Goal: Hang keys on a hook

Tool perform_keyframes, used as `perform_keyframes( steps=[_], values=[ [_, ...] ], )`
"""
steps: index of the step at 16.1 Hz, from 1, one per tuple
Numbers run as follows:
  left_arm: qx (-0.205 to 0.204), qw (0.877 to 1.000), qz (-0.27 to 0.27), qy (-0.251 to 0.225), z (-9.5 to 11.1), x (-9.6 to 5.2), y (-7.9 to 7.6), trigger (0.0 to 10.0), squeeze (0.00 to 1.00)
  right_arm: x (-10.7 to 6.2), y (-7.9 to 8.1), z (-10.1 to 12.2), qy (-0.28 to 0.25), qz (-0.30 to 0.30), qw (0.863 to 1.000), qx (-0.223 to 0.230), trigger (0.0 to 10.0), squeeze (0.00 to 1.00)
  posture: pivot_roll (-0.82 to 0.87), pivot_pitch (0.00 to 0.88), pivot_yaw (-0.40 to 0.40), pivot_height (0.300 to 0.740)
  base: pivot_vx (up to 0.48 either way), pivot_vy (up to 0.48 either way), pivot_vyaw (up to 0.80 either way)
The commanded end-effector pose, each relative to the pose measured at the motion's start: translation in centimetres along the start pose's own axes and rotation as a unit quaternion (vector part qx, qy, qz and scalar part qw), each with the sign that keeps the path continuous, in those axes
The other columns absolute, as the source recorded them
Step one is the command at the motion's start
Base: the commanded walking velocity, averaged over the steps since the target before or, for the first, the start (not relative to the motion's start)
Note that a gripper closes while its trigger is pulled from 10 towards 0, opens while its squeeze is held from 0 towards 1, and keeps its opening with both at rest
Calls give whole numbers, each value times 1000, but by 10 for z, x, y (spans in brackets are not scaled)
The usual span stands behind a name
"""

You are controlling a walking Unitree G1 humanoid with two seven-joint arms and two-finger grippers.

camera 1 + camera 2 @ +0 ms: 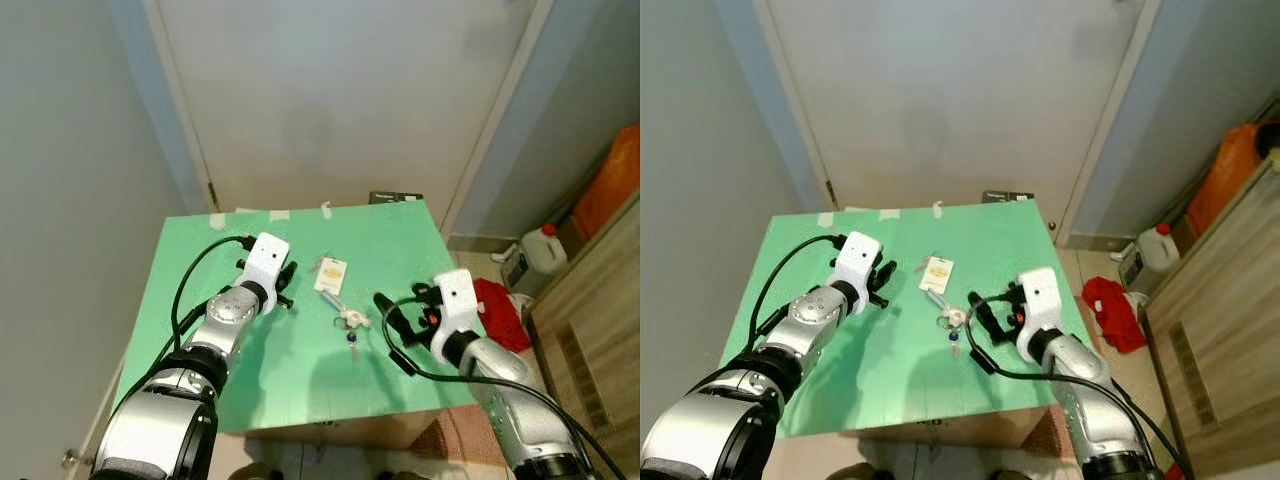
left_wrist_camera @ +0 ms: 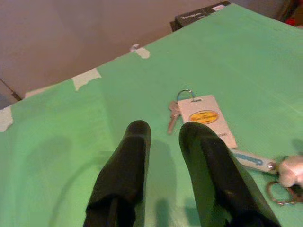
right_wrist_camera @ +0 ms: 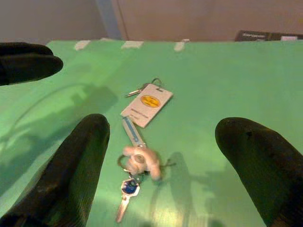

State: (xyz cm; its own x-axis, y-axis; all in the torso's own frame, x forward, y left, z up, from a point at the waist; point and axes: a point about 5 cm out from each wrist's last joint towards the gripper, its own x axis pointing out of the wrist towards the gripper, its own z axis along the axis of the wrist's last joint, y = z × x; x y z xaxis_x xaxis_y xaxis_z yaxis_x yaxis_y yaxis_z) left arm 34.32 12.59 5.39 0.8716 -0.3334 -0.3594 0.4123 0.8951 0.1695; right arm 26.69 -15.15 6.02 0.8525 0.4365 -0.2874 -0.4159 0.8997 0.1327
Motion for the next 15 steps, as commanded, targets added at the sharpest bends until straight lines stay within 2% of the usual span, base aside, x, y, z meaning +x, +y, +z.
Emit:
perform_keyframes(
  steps=[1, 3, 5, 7, 8, 12, 13, 14, 15],
  values=[
    [5, 1000, -13, 2, 6, 4, -5, 10000, 1000, -7, -2, 6, -12, -7, 1000, 1, 10000, 0, -133, 0, 47, 740, 0, 0, 0],
    [-16, 999, -28, 2, 3, 4, -12, 10000, 1000, -13, 0, 11, -23, -8, 999, 34, 10000, 0, -154, 0, 50, 740, 0, 0, 0],
    [-8, 999, -36, 9, -1, 4, -19, 10000, 1000, -19, 3, 15, -27, 1, 999, 25, 10000, 0, -175, 8, 53, 740, 0, 0, 0],
    [-9, 999, -45, 17, -5, 4, -24, 10000, 1000, -27, 4, 11, -15, 8, 1000, 22, 10000, 0, -192, 26, 52, 740, 0, 0, 0],
    [-10, 999, -47, 20, -7, 4, -25, 10000, 1000, -32, 8, 8, 4, 31, 999, 13, 10000, 0, -204, 44, 47, 740, 0, 0, 0],
    [-29, 997, -63, 25, -10, 3, -31, 10000, 1000, -63, -2, 6, 38, 38, 999, -5, 10000, 0, -260, 125, 16, 740, 0, 0, 0],
    [-30, 997, -64, 26, -11, 3, -31, 10000, 1000, -67, -2, 5, 41, 40, 998, -5, 10000, 0, -260, 125, 16, 740, 0, 0, 0],
    [-33, 997, -65, 32, -14, 2, -33, 10000, 1000, -81, 1, 2, 56, 46, 997, -4, 10000, 0, -292, 171, -6, 740, 0, 0, 0],
    [-34, 997, -65, 33, -15, 2, -33, 10000, 1000, -86, 3, 1, 63, 49, 997, -3, 10000, 0, -300, 180, -8, 740, 0, 0, 0]
  ],
)
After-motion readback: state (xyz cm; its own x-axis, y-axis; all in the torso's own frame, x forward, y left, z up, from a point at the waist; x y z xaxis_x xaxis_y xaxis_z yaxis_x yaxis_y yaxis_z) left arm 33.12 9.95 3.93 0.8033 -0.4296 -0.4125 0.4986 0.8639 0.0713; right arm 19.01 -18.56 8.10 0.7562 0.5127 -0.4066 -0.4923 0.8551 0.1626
